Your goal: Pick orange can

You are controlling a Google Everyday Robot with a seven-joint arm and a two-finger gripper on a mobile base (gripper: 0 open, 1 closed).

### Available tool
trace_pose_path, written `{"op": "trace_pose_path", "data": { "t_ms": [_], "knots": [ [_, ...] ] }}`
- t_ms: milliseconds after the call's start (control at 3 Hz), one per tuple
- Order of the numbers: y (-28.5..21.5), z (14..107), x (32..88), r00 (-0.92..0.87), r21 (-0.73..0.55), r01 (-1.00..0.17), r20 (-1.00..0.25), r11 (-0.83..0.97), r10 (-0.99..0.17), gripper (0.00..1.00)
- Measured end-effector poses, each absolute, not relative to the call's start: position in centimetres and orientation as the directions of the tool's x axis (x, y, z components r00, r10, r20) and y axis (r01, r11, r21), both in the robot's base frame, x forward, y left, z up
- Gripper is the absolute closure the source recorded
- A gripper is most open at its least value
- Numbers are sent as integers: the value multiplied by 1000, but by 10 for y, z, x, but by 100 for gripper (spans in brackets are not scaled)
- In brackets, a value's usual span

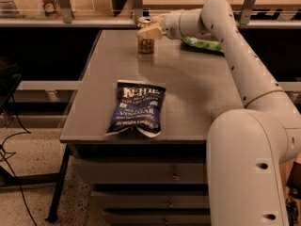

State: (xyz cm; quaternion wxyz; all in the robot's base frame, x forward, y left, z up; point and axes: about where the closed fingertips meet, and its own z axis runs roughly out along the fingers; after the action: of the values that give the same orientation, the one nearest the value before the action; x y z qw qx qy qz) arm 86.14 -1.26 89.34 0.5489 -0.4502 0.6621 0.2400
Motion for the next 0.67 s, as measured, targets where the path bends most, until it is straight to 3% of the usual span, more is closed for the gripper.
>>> {"op": "trace_pose_path", "data": {
  "t_ms": [333, 667],
  "knots": [
    [-25, 910, 855, 18, -184, -848, -948, 498, -319, 87],
    [-46, 947, 833, 78, -230, -830, -950, 508, -301, 100]
  ]
}}
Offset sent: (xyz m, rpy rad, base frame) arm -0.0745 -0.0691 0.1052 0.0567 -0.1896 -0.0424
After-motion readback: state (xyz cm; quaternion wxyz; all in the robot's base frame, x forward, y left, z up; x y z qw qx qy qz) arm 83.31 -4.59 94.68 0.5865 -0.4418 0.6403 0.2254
